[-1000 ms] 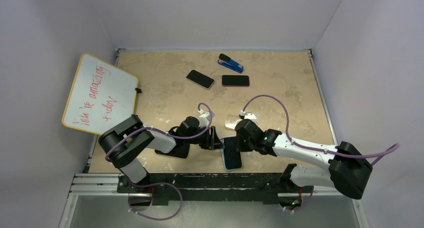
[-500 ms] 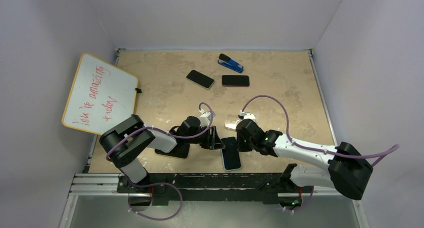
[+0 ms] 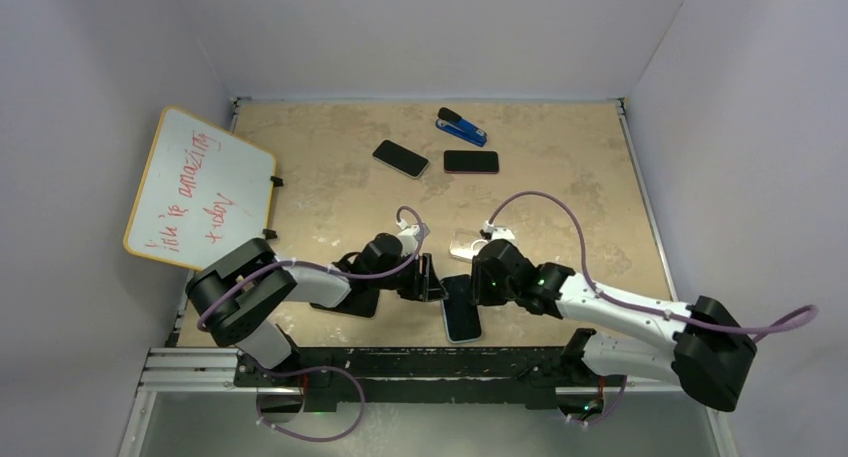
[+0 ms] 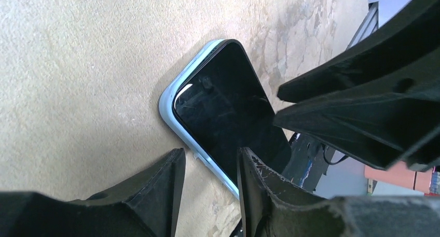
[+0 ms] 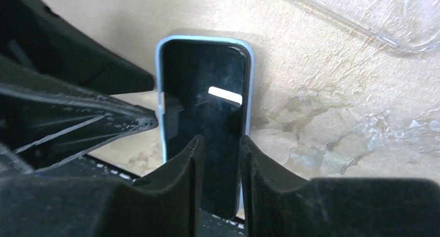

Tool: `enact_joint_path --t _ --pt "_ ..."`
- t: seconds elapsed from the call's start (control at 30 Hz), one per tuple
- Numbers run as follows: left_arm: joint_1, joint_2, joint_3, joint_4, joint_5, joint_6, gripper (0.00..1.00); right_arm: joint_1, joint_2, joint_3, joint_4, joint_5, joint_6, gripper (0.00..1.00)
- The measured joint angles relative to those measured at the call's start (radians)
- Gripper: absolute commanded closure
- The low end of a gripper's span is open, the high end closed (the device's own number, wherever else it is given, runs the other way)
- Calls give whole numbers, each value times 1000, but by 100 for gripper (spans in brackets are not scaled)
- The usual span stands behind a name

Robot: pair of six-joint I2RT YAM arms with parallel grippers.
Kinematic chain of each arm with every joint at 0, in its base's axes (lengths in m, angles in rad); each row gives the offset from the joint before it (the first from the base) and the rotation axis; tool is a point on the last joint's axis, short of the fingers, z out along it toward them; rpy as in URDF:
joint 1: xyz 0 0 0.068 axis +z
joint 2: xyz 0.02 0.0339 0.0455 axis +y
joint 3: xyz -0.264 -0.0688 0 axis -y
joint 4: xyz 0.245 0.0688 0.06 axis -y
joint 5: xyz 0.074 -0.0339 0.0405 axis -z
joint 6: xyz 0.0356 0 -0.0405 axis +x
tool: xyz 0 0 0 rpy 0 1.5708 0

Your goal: Put the phone into the phone case

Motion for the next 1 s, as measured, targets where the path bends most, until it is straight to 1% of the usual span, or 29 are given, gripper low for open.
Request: enact_joint_path --t 0.1,0.23,0.4,0.6,0.73,0.83,1.0 --pt "-3 -45 2 -63 -29 -1 56 5 -82 0 -19 2 19 52" --pt "-4 -71 5 -116 -57 -16 55 5 -162 -19 -21 0 42 46" --pt "-4 -70 5 -128 -61 -50 54 5 -179 -85 -18 -7 74 35" --pt "-4 -58 1 -103 -55 -78 57 5 -188 -146 28 -37 108 27" --pt "-4 -43 -1 -90 -52 -93 60 5 -199 -202 119 -76 144 23" --pt "-6 -34 -1 -81 -50 -105 61 5 -205 -232 190 -102 172 21" --pt "-18 -23 -2 -70 -45 -129 65 5 -194 -264 293 -138 214 20"
